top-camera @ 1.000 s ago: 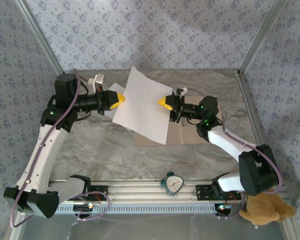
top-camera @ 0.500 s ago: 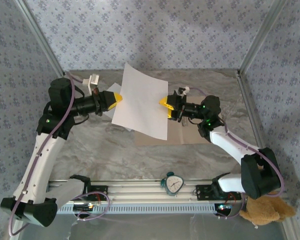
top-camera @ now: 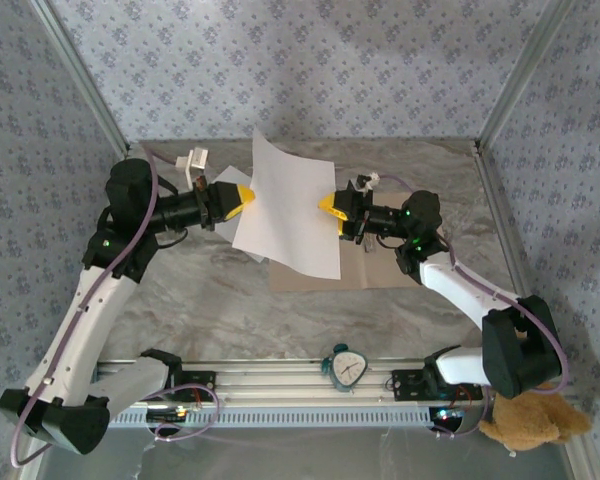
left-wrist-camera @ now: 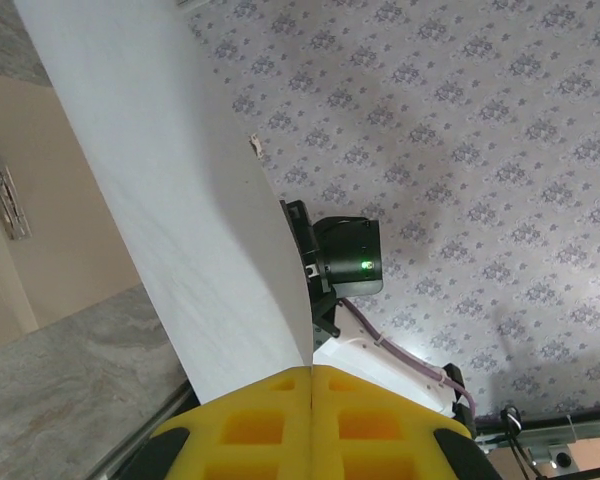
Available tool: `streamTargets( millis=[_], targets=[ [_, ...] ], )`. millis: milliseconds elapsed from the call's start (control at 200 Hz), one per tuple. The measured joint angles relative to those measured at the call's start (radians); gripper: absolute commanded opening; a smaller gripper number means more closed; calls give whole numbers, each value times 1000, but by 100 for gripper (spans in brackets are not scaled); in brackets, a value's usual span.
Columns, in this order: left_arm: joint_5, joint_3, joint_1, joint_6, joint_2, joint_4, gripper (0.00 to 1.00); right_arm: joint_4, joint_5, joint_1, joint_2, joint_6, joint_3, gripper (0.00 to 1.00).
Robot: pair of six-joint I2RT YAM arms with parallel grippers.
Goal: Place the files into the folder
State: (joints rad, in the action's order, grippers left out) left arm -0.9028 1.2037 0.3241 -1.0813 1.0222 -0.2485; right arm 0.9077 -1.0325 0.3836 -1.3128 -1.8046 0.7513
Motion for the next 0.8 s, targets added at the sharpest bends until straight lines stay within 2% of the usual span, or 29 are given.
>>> streamTargets(
  millis=[265, 440, 615, 730, 805],
  targets=[
    [-6, -14, 17, -19, 0, 52, 0, 6, 7, 0, 8, 0, -1, 40],
    [-32, -16, 17, -19, -2, 63, 0, 16, 7, -3, 13, 0, -2, 35],
    [-55, -15, 17, 11, -10, 58, 0, 16, 7, -3, 13, 7, -3, 27],
    [-63, -15, 17, 34, -11, 35, 0, 15, 7, -4, 14, 14, -4, 17],
    [-70, -15, 17, 46, -11, 28, 0, 15, 6, -4, 18, 19, -9, 15]
  ],
)
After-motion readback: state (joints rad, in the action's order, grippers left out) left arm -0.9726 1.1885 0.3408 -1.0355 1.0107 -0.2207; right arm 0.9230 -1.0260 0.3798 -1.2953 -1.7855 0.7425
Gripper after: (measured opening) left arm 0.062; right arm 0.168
